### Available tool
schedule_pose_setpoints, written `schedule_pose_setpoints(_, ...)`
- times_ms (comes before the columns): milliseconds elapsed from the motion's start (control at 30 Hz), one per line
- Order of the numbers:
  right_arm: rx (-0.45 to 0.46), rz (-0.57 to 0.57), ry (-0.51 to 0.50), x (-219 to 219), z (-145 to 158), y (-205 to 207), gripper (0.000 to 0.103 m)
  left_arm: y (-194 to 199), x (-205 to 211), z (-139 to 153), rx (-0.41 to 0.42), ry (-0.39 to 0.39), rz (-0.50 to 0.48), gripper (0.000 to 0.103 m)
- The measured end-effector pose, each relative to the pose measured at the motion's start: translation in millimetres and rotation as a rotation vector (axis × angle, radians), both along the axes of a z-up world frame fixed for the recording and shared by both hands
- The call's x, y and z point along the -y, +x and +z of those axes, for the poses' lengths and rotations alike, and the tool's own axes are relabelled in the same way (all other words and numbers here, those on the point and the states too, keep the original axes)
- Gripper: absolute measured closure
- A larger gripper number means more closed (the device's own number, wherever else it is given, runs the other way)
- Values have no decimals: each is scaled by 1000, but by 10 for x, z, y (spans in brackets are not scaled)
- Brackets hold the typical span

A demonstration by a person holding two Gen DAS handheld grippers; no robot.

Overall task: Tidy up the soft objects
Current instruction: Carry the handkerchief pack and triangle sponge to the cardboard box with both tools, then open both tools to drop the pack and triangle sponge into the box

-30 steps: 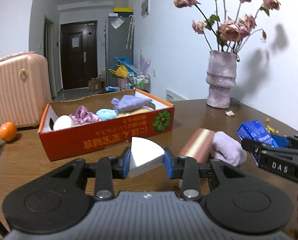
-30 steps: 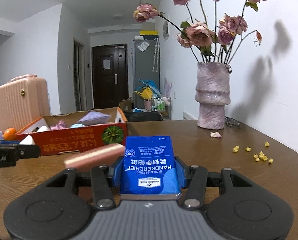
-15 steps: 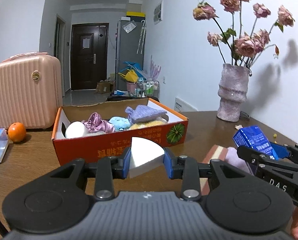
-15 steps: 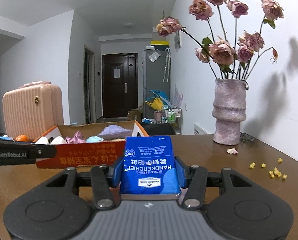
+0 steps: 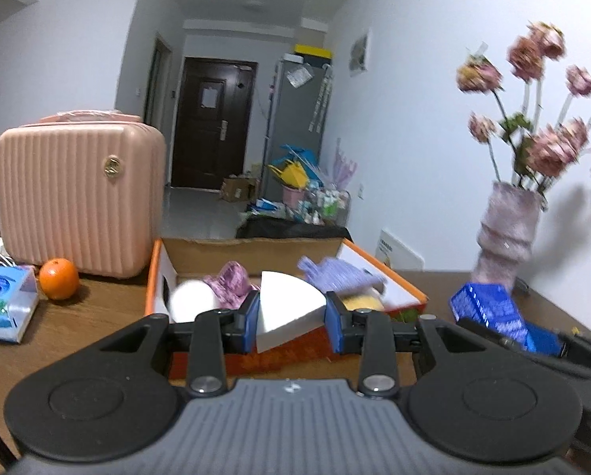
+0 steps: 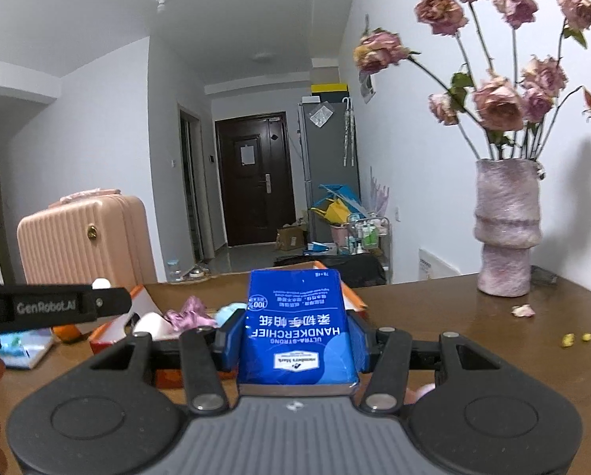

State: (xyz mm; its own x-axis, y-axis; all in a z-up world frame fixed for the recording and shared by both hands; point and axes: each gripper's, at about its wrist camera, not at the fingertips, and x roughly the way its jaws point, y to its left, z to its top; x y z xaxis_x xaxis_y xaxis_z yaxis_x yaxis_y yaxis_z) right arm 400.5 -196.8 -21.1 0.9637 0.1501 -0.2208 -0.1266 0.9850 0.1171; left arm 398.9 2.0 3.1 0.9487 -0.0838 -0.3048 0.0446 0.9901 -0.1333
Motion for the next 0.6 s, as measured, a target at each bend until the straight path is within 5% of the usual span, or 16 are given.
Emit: schedule_pose_setpoints(600,-20,-13,-6,-710,-154,893,52,767,-468,76,34,-41,77,68)
